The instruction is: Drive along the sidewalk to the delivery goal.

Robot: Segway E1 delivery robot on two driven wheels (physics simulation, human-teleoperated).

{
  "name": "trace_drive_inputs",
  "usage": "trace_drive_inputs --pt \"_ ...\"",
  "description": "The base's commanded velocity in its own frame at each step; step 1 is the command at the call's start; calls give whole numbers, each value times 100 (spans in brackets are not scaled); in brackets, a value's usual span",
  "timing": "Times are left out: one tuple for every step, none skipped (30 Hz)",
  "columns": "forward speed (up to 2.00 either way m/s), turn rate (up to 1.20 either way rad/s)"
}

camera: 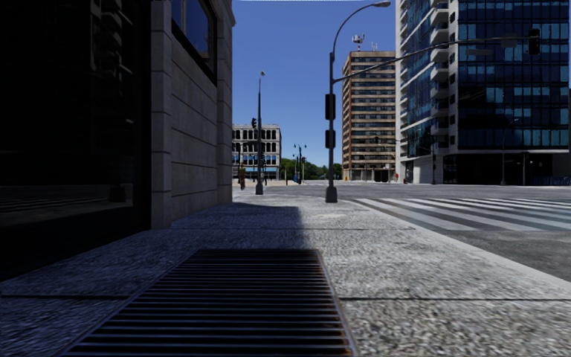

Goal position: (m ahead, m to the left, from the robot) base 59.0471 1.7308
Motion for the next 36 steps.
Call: trace_drive_inputs --pt "200 0" --pt "200 0" --pt "200 0" --pt "200 0" --pt "200 0" --pt "200 0" --pt "200 0" --pt "200 0" --pt "200 0" --pt "200 0" --pt "200 0" --pt "200 0" --pt "200 0" --pt "200 0" --pt "200 0" --pt "200 0" --pt "200 0" --pt "200 0" --pt "200 0" --pt "200 0" --pt "200 0" --pt "200 0" --pt "200 0" --pt "200 0" --pt "200 0" --pt "200 0" --pt "200 0" --pt "200 0" --pt "200 0" --pt "200 0" --pt "200 0" --pt "200 0" --pt "200 0" --pt "200 0" --pt "200 0" --pt "200 0"
